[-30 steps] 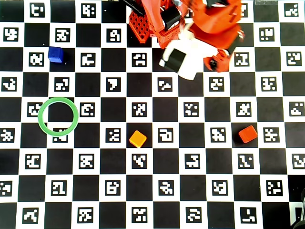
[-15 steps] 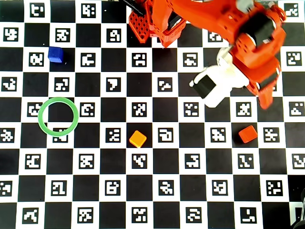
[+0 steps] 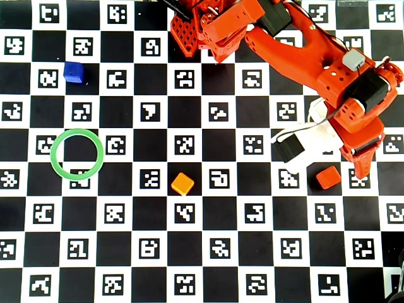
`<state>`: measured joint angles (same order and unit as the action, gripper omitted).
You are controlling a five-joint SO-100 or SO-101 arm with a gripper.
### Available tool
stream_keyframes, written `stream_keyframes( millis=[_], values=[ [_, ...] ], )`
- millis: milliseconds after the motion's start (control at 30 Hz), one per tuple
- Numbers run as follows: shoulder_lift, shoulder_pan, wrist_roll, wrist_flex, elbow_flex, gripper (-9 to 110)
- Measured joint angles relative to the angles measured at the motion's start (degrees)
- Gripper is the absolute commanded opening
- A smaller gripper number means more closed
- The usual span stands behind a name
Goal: Grab the red cube then put it in the green circle then put the blue cube on top and finally the orange cube on top
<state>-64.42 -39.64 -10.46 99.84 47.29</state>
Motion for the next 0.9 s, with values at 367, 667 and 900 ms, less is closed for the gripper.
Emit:
stream_keyframes(
  millis=[367,667,900],
  values=[
    [9.14,0.00,-2.90,-2.90,-2.72,40],
    [9.58,0.00,-3.87,-8.79,-0.09,40],
    [12.66,0.00,-3.87,-13.01,2.11,40]
  ],
)
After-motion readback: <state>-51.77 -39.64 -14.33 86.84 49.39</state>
